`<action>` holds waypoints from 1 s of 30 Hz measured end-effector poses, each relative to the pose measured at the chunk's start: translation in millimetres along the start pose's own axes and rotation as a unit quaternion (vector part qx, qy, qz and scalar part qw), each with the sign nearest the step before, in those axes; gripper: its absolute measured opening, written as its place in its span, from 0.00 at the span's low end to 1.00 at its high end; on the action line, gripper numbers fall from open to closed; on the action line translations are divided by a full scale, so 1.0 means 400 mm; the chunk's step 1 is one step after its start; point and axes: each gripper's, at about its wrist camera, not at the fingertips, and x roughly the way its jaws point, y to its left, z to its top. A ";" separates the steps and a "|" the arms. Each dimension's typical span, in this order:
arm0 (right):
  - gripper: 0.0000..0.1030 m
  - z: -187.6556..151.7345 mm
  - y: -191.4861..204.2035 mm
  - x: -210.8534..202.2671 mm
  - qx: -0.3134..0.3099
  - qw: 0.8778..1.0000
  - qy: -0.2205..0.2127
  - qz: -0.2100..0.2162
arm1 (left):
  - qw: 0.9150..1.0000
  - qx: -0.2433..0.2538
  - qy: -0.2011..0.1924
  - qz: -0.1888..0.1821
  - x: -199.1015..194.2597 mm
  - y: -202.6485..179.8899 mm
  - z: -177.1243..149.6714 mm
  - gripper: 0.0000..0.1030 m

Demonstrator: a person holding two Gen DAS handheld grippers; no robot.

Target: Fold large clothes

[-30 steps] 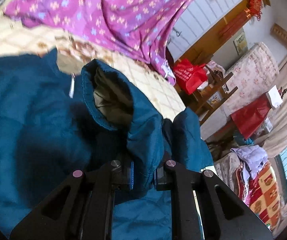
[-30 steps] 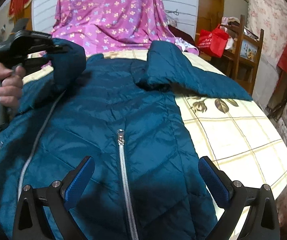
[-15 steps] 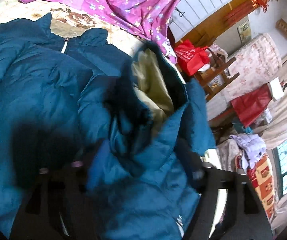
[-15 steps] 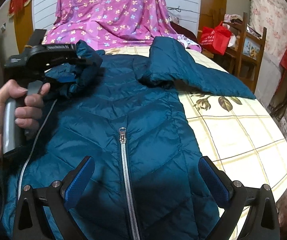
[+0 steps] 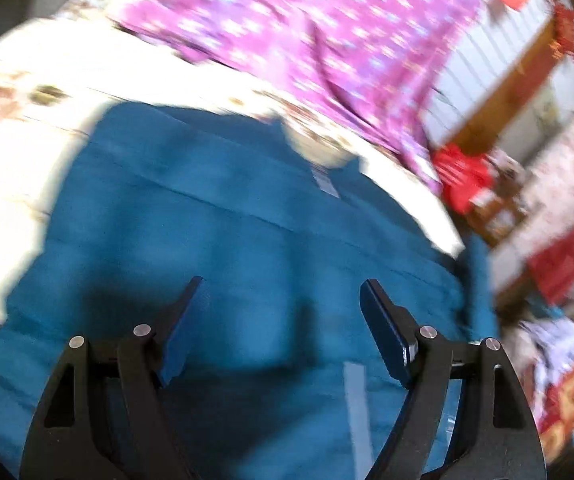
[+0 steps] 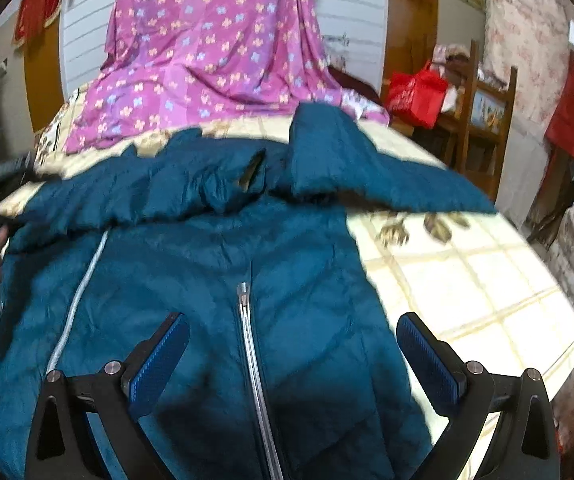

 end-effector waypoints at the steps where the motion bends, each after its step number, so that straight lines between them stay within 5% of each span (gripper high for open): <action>1: 1.00 0.026 0.004 -0.002 0.009 1.000 -0.009 0.008 | 1.000 -0.005 -0.009 0.013 -0.008 0.031 0.003 0.76; 5: 1.00 0.157 0.065 0.058 0.038 0.998 -0.002 0.045 | 0.996 -0.022 -0.025 0.085 -0.002 0.113 0.018 0.76; 9: 1.00 0.276 0.212 0.184 0.034 0.991 0.022 0.128 | 0.991 -0.011 -0.012 0.136 0.022 0.120 0.011 0.76; 15: 1.00 0.287 0.387 0.328 -0.016 0.970 0.034 0.241 | 0.982 0.019 0.011 0.188 0.065 0.096 -0.006 0.76; 20: 0.94 0.263 0.273 0.473 0.048 0.969 0.109 0.216 | 0.979 0.029 0.015 0.204 0.081 0.086 -0.006 0.77; 25: 0.91 0.268 0.121 0.514 0.079 0.980 0.113 0.142 | 0.979 0.030 0.017 0.203 0.080 0.086 -0.007 0.77; 30: 0.96 0.258 0.079 0.535 0.099 0.976 0.123 0.148 | 0.977 0.035 0.019 0.208 0.084 0.081 -0.009 0.78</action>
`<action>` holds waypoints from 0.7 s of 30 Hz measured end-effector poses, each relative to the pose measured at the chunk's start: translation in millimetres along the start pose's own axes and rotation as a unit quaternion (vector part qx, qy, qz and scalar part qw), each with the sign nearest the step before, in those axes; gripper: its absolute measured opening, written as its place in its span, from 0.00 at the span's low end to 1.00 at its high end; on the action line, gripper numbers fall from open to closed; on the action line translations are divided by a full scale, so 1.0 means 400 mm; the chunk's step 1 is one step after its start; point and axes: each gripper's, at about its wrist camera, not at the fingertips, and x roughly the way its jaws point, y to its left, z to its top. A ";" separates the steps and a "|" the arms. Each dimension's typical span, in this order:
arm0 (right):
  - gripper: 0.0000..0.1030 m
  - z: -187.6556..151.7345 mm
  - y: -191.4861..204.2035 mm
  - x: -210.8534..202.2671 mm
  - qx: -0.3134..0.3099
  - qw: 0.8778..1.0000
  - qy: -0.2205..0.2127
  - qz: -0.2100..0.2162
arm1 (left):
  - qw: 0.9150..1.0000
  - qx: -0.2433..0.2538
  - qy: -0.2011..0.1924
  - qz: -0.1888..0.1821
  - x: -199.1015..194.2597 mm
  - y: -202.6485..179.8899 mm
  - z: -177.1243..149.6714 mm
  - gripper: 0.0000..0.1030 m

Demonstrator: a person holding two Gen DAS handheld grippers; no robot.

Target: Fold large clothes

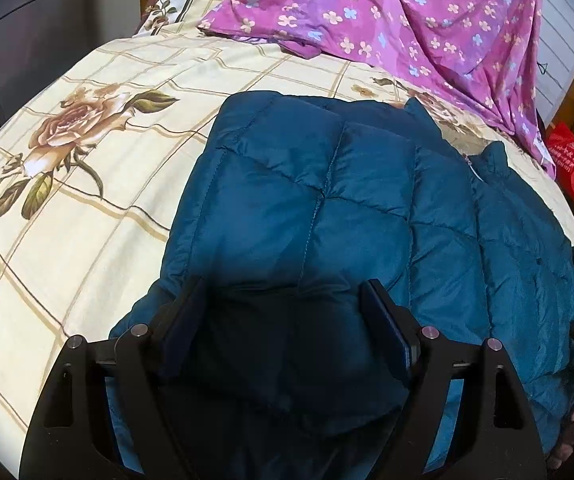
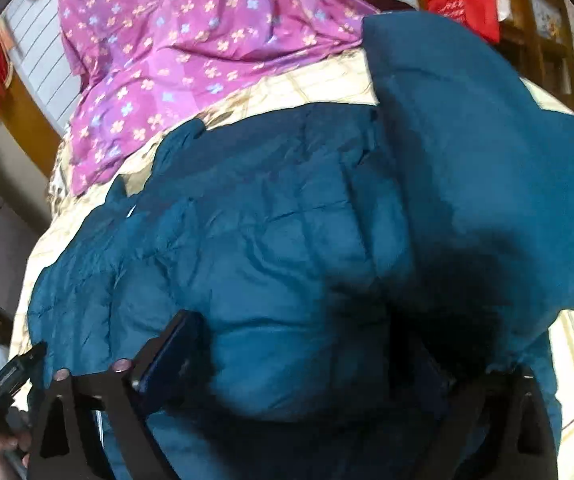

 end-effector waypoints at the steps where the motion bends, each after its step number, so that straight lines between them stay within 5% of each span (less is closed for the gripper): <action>1: 0.96 0.000 0.008 -0.001 -0.009 1.000 0.003 -0.007 | 1.000 -0.002 -0.001 -0.002 -0.005 0.001 0.001 0.78; 6: 0.96 0.014 0.030 -0.082 0.018 0.999 -0.028 0.008 | 0.999 -0.017 -0.033 -0.009 -0.060 0.009 0.010 0.77; 11: 0.96 0.009 0.144 -0.145 -0.064 0.994 -0.093 0.007 | 0.999 0.001 -0.041 -0.007 -0.064 -0.004 0.010 0.77; 14: 0.96 0.005 0.174 -0.066 -0.095 0.994 -0.043 0.014 | 1.000 -0.014 0.009 -0.008 -0.005 0.005 -0.003 0.77; 17: 1.00 -0.012 0.148 0.031 -0.094 0.995 0.025 -0.018 | 1.000 -0.006 0.011 0.001 0.002 -0.004 -0.002 0.80; 21: 1.00 -0.018 0.143 0.027 -0.105 0.994 0.011 -0.012 | 0.999 -0.008 0.029 -0.010 0.015 -0.007 -0.002 0.91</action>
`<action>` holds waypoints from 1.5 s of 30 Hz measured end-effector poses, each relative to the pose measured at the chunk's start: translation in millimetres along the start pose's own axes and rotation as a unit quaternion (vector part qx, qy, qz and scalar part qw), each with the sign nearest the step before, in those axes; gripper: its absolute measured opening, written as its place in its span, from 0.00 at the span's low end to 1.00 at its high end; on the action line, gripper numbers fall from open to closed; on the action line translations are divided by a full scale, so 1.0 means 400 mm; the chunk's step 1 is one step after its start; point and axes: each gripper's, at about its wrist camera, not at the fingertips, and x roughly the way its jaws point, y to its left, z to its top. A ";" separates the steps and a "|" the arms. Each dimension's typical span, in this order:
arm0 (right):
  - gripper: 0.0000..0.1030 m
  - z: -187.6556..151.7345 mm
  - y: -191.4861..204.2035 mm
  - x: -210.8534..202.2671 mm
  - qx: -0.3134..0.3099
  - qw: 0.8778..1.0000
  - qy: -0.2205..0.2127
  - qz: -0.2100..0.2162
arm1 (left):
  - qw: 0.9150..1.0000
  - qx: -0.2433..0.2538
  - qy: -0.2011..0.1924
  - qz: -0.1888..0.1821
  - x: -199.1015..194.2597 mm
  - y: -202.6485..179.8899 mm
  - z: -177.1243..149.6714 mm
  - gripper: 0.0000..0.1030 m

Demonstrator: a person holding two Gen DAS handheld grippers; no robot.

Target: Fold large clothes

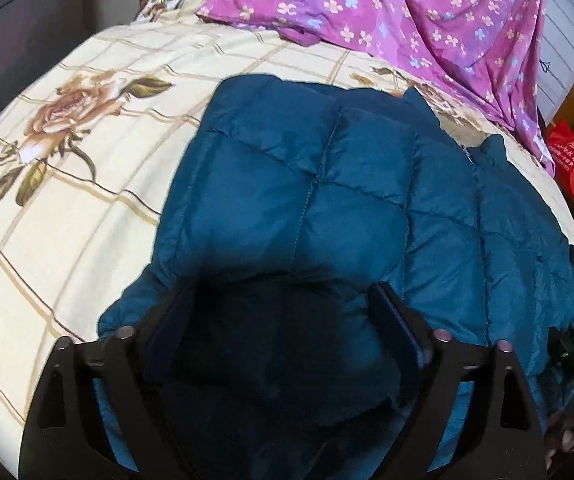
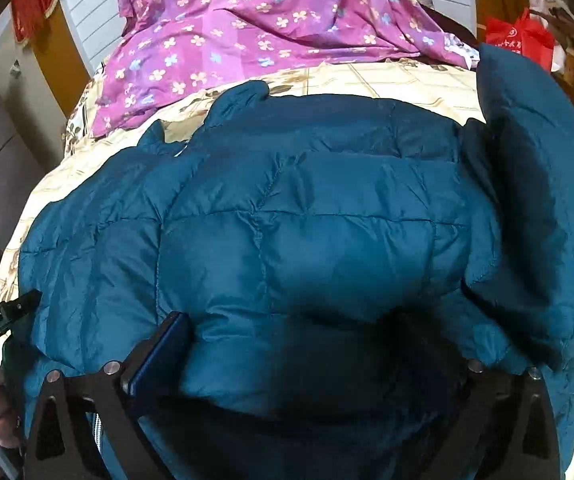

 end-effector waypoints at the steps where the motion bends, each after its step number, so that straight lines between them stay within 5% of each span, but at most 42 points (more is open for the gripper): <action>1: 1.00 -0.001 0.005 0.003 -0.006 1.000 -0.002 -0.004 | 1.000 0.003 0.002 -0.001 0.002 -0.001 -0.001 0.93; 7: 1.00 -0.005 0.005 -0.017 -0.012 1.000 -0.017 -0.018 | 1.000 0.017 -0.007 0.008 -0.022 -0.020 -0.014 0.98; 12: 1.00 -0.025 -0.031 -0.169 0.016 0.992 -0.120 -0.032 | 0.998 0.042 -0.036 -0.003 -0.081 -0.066 -0.039 0.98; 15: 1.00 -0.045 -0.155 -0.277 0.071 0.978 -0.178 -0.081 | 0.997 0.071 -0.029 -0.013 -0.087 -0.103 -0.061 0.98; 18: 1.00 -0.046 -0.346 -0.315 0.152 0.964 -0.165 -0.140 | 0.994 0.100 -0.027 -0.020 -0.093 -0.136 -0.078 0.98; 22: 0.99 -0.073 -0.641 -0.338 0.247 0.946 -0.135 -0.159 | 0.990 0.134 -0.048 -0.008 -0.108 -0.166 -0.093 0.98; 28: 0.90 -0.149 -0.990 -0.362 0.383 0.909 -0.127 -0.103 | 0.989 0.143 -0.040 -0.003 -0.092 -0.175 -0.102 0.98; 33: 0.90 -0.162 -1.123 -0.368 0.431 0.888 -0.157 -0.032 | 0.989 0.140 -0.036 0.006 -0.075 -0.171 -0.105 0.98; 39: 0.97 -0.111 -1.144 -0.342 0.412 0.896 -0.167 -0.020 | 0.989 0.142 -0.029 0.010 -0.060 -0.172 -0.112 0.98; 43: 1.00 -0.092 -1.128 -0.320 0.421 0.886 -0.192 -0.016 | 0.989 0.146 -0.025 0.012 -0.052 -0.175 -0.116 0.99; 45: 1.00 -0.085 -1.115 -0.310 0.408 0.894 -0.186 0.002 | 0.989 0.143 -0.024 0.011 -0.049 -0.174 -0.116 0.99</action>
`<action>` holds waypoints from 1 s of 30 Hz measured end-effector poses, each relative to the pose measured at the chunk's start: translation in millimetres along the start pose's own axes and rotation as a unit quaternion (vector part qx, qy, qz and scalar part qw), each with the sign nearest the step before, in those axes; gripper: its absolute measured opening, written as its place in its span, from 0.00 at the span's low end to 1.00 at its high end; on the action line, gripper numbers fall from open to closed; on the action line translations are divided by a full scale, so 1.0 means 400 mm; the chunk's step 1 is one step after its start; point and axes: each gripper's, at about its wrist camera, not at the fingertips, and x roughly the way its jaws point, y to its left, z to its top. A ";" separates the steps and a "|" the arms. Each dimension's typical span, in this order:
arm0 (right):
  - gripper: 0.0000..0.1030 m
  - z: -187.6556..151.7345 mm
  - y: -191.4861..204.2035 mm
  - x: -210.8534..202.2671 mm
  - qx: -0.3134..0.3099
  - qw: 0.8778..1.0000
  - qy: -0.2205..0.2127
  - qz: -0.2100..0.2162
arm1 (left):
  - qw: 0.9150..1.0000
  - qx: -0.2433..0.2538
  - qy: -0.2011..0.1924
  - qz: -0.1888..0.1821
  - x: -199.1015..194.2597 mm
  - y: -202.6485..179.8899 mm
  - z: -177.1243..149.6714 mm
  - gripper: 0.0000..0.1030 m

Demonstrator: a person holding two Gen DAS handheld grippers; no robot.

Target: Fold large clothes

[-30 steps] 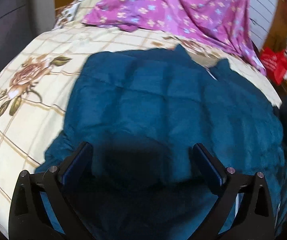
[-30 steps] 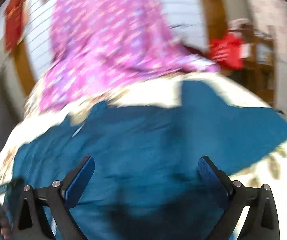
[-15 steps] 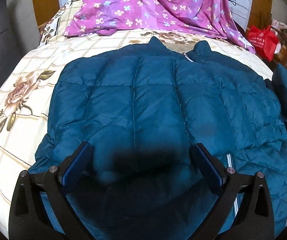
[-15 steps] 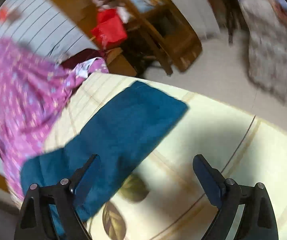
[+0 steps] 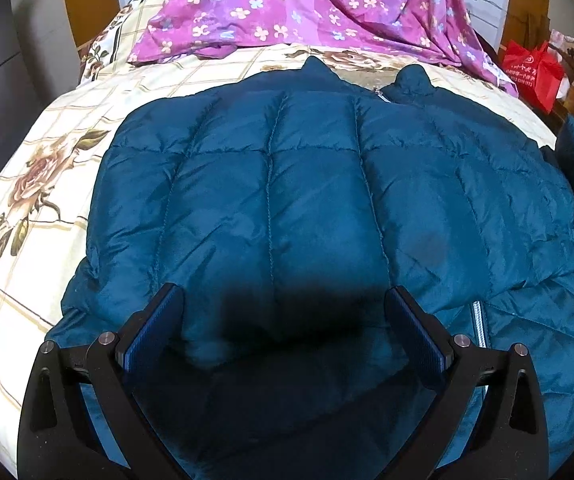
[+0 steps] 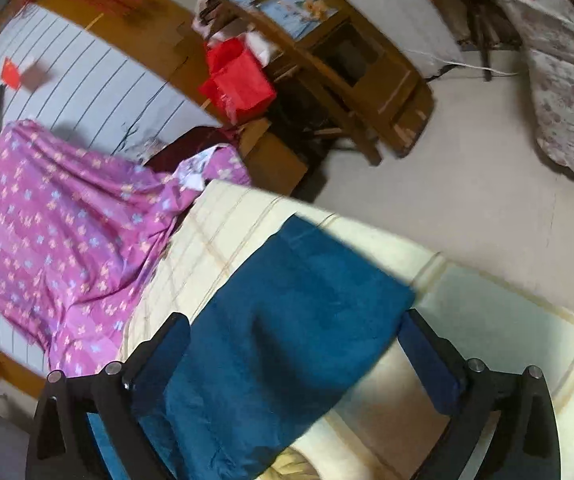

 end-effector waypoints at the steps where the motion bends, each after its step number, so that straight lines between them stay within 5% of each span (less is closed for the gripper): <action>1: 1.00 -0.007 0.013 0.011 -0.011 1.000 0.017 0.018 | 1.000 -0.001 0.001 -0.001 0.001 0.001 0.000 0.99; 4: 0.98 -0.023 0.042 0.032 -0.030 0.995 0.054 0.072 | 1.000 -0.001 0.001 -0.001 0.001 0.001 0.000 0.99; 11: 0.90 -0.049 0.083 0.062 -0.085 0.996 0.003 -0.033 | 1.000 0.000 0.003 0.000 0.002 0.002 0.000 0.99; 12: 0.72 -0.050 0.098 0.072 -0.101 0.994 0.008 -0.049 | 1.000 -0.001 0.004 -0.001 0.002 0.001 0.000 0.99; 13: 0.33 -0.055 0.105 0.084 -0.109 0.993 0.020 -0.048 | 1.000 -0.001 0.004 -0.001 0.002 0.001 -0.001 0.99; 14: 0.26 -0.055 0.107 0.095 -0.112 0.992 0.035 -0.050 | 1.000 -0.002 0.004 -0.002 0.002 0.002 0.000 0.99; 21: 0.16 -0.102 0.198 -0.047 -0.167 0.983 -0.039 -0.068 | 1.000 -0.025 0.001 -0.008 -0.013 0.022 0.007 0.98; 25: 0.14 -0.151 0.338 -0.175 -0.224 0.971 -0.073 -0.031 | 0.999 -0.043 -0.010 -0.003 -0.026 0.051 0.023 0.98; 30: 0.14 -0.314 0.517 -0.294 -0.273 0.957 -0.076 0.064 | 0.998 -0.058 -0.011 0.011 -0.025 0.081 0.039 0.98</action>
